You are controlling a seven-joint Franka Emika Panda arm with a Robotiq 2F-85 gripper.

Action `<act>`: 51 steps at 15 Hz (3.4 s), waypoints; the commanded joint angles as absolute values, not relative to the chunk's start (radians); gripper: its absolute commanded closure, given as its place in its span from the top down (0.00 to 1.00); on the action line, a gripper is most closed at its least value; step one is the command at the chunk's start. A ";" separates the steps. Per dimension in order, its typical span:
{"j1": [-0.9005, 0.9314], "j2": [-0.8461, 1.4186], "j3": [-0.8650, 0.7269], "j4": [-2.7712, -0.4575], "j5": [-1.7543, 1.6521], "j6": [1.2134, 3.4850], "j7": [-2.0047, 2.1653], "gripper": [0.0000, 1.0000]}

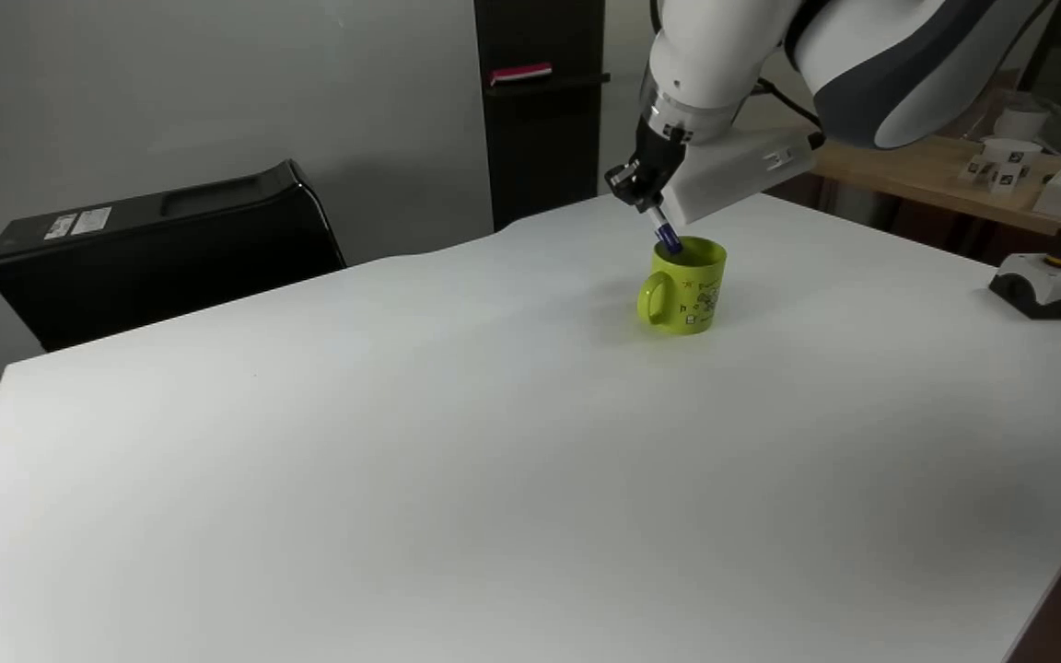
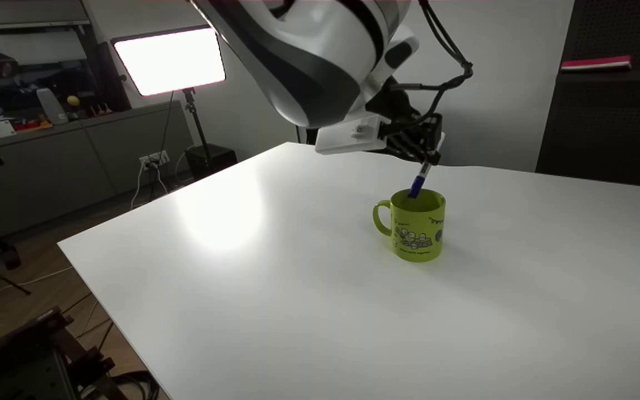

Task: Pick the marker and put it in the cup

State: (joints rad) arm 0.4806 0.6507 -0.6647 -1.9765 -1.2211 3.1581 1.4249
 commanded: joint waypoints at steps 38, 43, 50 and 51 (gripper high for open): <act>0.090 0.495 -0.162 -2.079 -0.789 2.824 0.806 1.00; 0.109 0.429 -0.125 -2.033 -0.555 2.658 0.565 1.00; 0.071 0.403 0.002 -1.949 -0.172 2.515 0.175 1.00; 0.070 0.407 0.016 -1.934 -0.135 2.496 0.144 1.00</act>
State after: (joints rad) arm 0.0937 0.4050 -0.0335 -1.9826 -0.2314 2.5635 0.2416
